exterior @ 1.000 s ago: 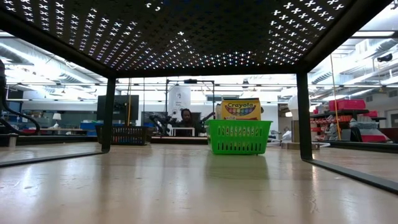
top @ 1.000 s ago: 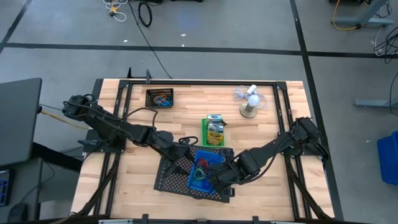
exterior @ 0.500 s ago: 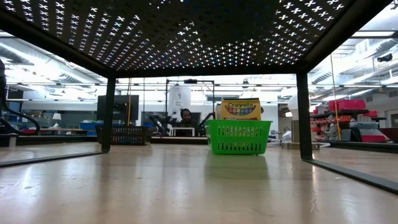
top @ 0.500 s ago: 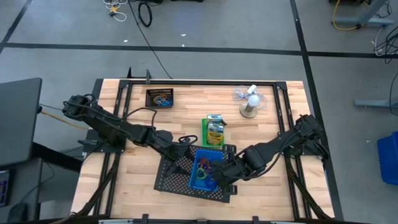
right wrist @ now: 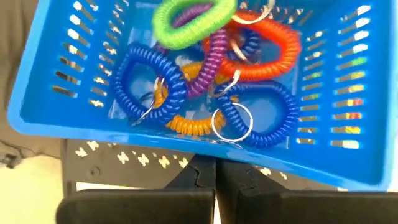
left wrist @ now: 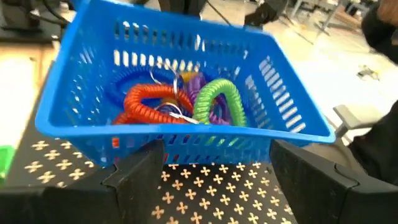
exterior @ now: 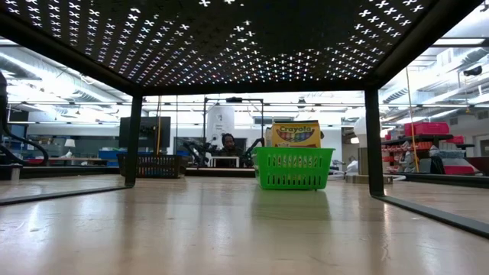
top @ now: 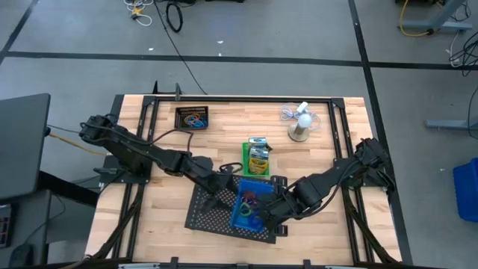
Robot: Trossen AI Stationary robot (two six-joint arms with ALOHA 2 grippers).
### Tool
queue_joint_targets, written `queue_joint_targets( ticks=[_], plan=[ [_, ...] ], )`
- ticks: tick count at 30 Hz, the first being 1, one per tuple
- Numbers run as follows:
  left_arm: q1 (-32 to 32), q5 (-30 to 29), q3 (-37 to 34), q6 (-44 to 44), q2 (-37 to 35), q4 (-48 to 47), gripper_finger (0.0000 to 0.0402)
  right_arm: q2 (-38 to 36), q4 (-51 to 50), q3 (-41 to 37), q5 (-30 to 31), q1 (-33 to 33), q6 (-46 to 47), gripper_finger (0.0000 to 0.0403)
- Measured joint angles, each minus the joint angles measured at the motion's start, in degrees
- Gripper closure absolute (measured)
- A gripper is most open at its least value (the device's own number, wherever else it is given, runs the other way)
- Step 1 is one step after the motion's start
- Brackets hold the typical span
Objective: Pick & Place Office Desk Supplies
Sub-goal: Put the blue bin with the spring keychains on the shelf
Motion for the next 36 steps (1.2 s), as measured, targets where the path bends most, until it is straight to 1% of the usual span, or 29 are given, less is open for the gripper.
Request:
queue_joint_targets(
  ticks=[3, 7, 16, 26, 36],
  plan=[
    [-0.03, 0.8, 1.26, 0.31, 2.79, -0.34, 0.0099, 0.12, -0.84, -0.02, 0.49, 0.52, 0.97, 0.0403],
    [0.06, 1.41, 2.9, 0.95, 4.58, -0.43, 0.0099, 0.24, -2.34, -0.02, 0.29, 0.86, 2.69, 0.0403],
    [0.01, 1.67, 5.39, 3.32, 4.75, -2.34, 0.0099, 0.26, -4.5, -0.02, -1.18, 1.38, 5.19, 0.0403],
    [0.66, 1.58, 5.86, 3.44, 6.38, -1.99, 0.0099, 0.3, -4.09, -0.02, -4.21, 1.7, 6.2, 0.0403],
    [1.19, 2.22, 5.86, 2.71, 6.6, -0.85, 0.0099, 0.35, -4.78, -0.02, -5.16, 1.9, 7.39, 0.0403]
  ],
)
